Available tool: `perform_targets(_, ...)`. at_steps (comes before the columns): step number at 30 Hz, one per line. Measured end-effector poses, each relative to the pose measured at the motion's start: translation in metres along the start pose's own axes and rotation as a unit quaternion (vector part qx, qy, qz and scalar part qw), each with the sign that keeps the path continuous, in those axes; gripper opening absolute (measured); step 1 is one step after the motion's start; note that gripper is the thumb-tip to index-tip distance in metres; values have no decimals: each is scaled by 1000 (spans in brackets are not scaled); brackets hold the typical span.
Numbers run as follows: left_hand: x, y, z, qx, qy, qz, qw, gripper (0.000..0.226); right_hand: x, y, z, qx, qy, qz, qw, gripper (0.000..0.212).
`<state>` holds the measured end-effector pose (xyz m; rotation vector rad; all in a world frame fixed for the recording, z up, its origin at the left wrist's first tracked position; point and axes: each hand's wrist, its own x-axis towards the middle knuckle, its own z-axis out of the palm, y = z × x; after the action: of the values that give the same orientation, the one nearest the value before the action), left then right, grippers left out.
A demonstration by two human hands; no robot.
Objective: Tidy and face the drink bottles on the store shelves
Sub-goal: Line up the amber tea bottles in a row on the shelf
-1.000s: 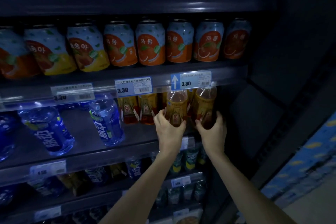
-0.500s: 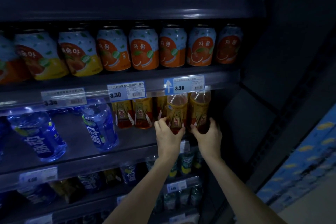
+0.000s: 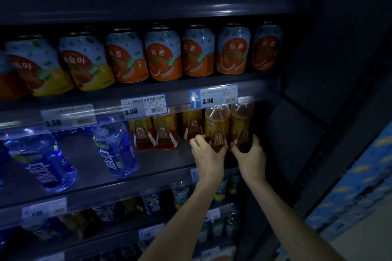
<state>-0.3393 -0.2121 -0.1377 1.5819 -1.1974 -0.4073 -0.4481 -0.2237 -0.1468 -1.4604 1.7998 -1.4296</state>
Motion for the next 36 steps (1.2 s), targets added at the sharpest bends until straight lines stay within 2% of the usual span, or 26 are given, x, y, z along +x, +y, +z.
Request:
perform_targets(11, 1, -2, -3, 6, 1, 5, 1000, 55, -2, -5, 0, -28, 11, -16, 999, 45)
perform_targets(21, 3, -4, -10, 18, -20, 9, 1000, 57, -7, -14, 1, -25, -3, 7, 1000, 50)
perform_targets(23, 3, -7, -16, 24, -33, 8, 999, 60, -14, -17, 3, -31, 10, 23, 999, 57)
perform_targets(25, 2, -12, -26, 51, -39, 17, 998, 63, -25, -21, 4, -61, 46, 42, 996, 67)
perform_targets(28, 2, -17, -47, 102, -44, 35, 993, 68, -41, -29, 7, -98, 86, 19, 991, 63)
perform_targets(31, 3, -20, -74, 110, -51, 36, 992, 67, -58, -42, 14, -110, 80, -2, 991, 61)
perform_targets(36, 0, -29, -129, 62, -71, 8, 996, 60, -102, -69, 37, -93, 63, -16, 994, 60)
